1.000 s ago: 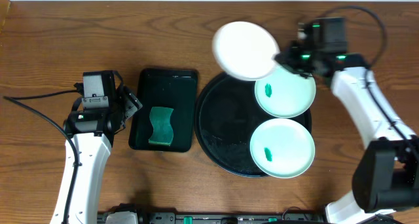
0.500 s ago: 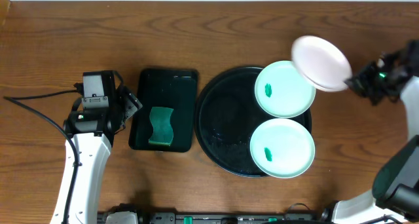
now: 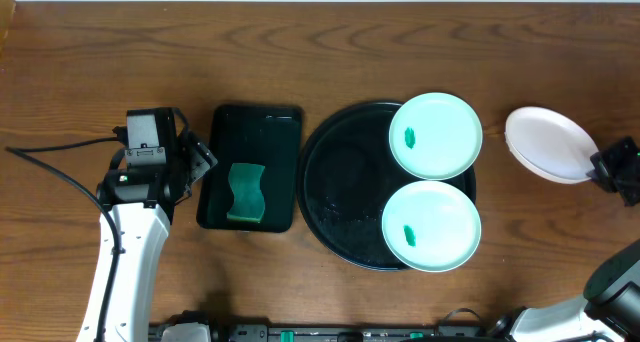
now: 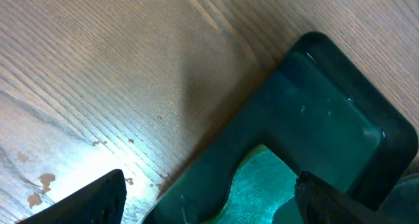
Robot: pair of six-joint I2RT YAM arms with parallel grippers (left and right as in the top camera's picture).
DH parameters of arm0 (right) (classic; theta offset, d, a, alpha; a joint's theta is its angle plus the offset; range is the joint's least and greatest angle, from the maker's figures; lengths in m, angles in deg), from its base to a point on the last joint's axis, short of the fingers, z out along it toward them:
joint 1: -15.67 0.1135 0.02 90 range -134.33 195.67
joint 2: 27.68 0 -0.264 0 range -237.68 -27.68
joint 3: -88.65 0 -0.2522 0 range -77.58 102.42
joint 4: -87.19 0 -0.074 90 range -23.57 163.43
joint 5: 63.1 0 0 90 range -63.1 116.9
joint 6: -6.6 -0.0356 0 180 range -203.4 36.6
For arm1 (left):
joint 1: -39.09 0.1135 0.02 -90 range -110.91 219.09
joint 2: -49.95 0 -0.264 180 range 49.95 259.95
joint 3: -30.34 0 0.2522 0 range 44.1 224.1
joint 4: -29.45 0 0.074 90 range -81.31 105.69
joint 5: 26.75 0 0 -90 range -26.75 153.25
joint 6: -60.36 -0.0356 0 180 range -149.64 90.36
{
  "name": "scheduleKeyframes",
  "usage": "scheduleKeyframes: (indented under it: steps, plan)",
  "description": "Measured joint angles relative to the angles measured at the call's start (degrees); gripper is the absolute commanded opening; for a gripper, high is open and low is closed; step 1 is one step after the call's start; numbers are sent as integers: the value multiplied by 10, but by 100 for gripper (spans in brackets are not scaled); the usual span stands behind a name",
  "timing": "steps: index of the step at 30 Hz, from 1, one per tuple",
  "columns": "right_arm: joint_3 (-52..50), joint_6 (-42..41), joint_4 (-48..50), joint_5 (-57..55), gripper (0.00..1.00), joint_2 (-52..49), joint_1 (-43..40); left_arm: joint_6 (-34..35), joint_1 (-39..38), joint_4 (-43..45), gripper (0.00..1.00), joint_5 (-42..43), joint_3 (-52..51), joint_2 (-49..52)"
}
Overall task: Clean dirty plates on tray and stack at the side
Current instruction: 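Lower the white plate onto the table at right and release it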
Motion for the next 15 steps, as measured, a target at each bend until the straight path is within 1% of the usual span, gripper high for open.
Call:
scheduleKeyframes:
  steps: [3, 7, 15]
  plan:
    - [-9, 2, 8, -17, 1, 0, 0, 0, 0, 0, 83, 0, 0, 0]
    - [-44, 5, 46, -31, 1, 0, 1, 0, 0, 0, 83, 0, 0, 0]
    - [-171, 7, 204, -36, 1, 0, 31, 0, 0, 0, 83, 0, 0, 0]
